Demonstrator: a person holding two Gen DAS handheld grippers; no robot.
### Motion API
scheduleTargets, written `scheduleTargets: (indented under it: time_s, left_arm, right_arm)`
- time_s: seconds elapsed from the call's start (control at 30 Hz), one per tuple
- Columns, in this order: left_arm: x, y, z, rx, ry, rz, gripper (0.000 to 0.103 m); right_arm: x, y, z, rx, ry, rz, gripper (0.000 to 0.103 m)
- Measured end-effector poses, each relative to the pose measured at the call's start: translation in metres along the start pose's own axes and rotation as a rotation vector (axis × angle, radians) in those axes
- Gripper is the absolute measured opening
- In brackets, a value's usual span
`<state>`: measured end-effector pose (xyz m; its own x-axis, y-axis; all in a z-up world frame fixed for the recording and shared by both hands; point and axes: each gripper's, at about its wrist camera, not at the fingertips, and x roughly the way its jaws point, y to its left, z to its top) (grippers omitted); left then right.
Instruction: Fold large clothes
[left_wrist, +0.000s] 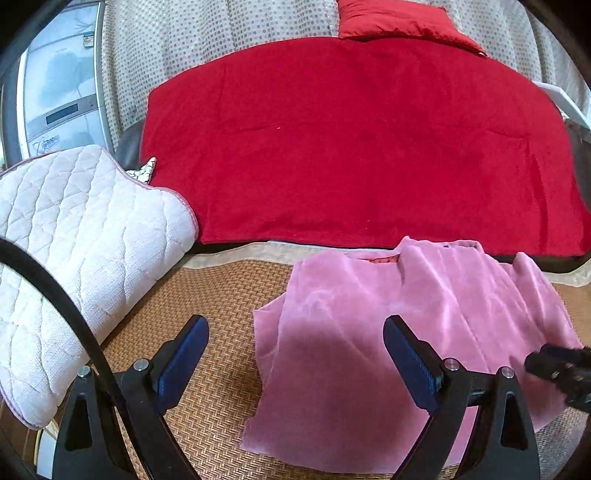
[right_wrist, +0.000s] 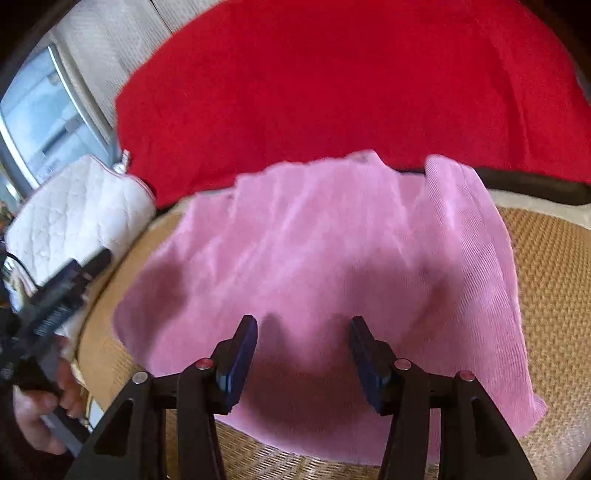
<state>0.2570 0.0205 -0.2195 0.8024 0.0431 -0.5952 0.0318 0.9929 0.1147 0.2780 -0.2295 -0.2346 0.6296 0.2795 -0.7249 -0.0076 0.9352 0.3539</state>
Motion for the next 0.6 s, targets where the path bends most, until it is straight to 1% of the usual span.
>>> scheduleTargets:
  time_s: [0.1,0.13,0.2,0.23,0.3,0.37,0.43,0.53,0.6]
  left_arm:
    - [0.002,0.002,-0.001,-0.003,0.006,0.009,0.095]
    - [0.003,0.003,-0.002,-0.002,0.014,0.012,0.095]
    - [0.006,0.004,-0.004,-0.001,0.033,0.012,0.095]
    - [0.010,0.006,-0.005,-0.002,0.052,0.003,0.095]
    - [0.018,0.013,-0.009,-0.021,0.104,-0.007,0.095]
    - [0.025,0.029,-0.014,-0.066,0.150,-0.007,0.095]
    - [0.031,0.052,-0.021,-0.134,0.196,-0.012,0.095]
    - [0.031,0.082,-0.033,-0.234,0.225,-0.043,0.095]
    - [0.028,0.096,-0.042,-0.280,0.238,-0.086,0.095]
  right_arm:
    - [-0.005,0.008,0.000,-0.027,-0.033,0.007,0.055]
    - [-0.001,0.009,-0.002,-0.030,-0.021,0.005,0.055]
    - [0.024,0.012,-0.003,-0.025,0.045,-0.018,0.056]
    - [0.030,0.012,-0.006,-0.031,0.053,-0.033,0.056]
    - [0.029,0.016,-0.008,-0.066,0.034,-0.053,0.056]
    - [0.025,0.015,-0.008,-0.062,0.031,-0.051,0.056]
    - [0.024,0.013,-0.009,-0.048,0.032,-0.041,0.056]
    - [0.024,0.013,-0.009,-0.052,0.035,-0.051,0.055]
    - [0.025,0.014,-0.009,-0.055,0.038,-0.063,0.056]
